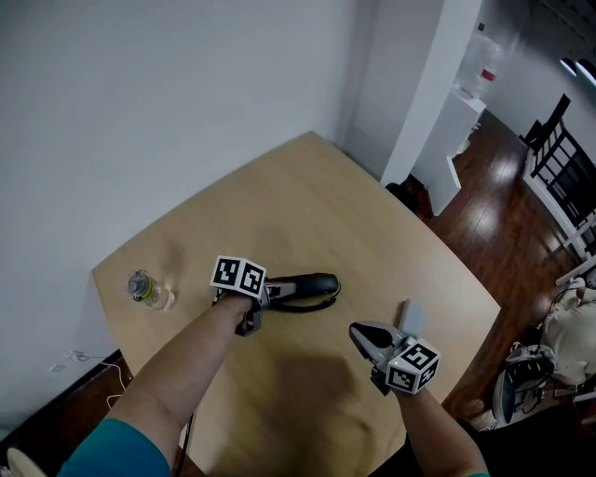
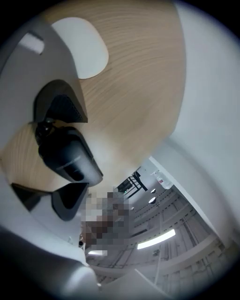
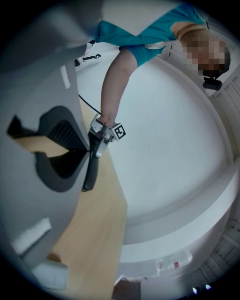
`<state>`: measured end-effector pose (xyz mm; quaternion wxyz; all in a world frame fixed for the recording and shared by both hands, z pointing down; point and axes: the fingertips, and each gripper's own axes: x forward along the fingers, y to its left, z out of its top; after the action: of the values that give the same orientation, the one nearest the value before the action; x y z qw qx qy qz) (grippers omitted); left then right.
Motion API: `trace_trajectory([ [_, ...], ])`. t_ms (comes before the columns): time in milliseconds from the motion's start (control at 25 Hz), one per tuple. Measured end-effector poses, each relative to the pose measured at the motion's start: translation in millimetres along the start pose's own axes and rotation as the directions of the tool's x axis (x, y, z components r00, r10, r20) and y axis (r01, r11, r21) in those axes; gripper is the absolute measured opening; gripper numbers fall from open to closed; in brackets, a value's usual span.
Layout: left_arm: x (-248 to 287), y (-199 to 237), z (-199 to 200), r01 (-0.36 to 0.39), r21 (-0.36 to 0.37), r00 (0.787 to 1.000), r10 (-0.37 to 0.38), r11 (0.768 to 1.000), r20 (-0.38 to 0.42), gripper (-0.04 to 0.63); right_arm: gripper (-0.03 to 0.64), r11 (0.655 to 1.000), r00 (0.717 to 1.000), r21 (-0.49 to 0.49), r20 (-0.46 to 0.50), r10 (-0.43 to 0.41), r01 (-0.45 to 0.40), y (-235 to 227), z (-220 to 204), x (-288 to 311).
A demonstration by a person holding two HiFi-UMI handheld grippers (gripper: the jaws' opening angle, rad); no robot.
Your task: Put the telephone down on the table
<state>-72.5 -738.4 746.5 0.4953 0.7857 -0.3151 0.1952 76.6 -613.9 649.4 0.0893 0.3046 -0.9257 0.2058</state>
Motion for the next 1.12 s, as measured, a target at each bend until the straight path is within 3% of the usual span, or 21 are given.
trace_trajectory([
  [240,-34,-11,4,-0.076,0.033,0.993,0.072,0.997,0.098,0.405,0.005,1.0,0.999,-0.02,0.034,-0.01,0.011,12,21,-20],
  [440,-89,-49,-8,-0.027,0.073,0.969,0.008,0.997,0.245,0.392,0.005,0.999,0.998,-0.039,0.062,-0.013,0.015,27,32,-44],
  [560,-132,-80,-30,0.0,0.142,0.948,-0.045,0.99,0.314,0.298,0.005,0.998,0.997,-0.058,0.081,0.003,0.002,40,40,-56],
  [760,-199,-126,-98,-0.043,0.247,0.921,-0.058,0.968,0.386,0.182,0.005,0.995,0.992,-0.078,0.104,0.069,-0.061,65,44,-76],
  [840,-226,-138,-124,-0.069,0.264,0.904,-0.052,0.962,0.425,0.13,0.005,0.993,0.99,-0.086,0.102,0.096,-0.087,76,41,-84],
  [1000,-275,-152,-153,-0.135,0.267,0.843,-0.031,0.954,0.538,0.013,0.005,0.987,0.992,-0.12,0.062,0.11,-0.102,96,35,-94],
  [1120,-310,-162,-177,-0.155,0.266,0.811,-0.031,0.951,0.584,0.006,0.005,0.987,0.991,-0.115,0.067,0.118,-0.109,125,32,-106],
])
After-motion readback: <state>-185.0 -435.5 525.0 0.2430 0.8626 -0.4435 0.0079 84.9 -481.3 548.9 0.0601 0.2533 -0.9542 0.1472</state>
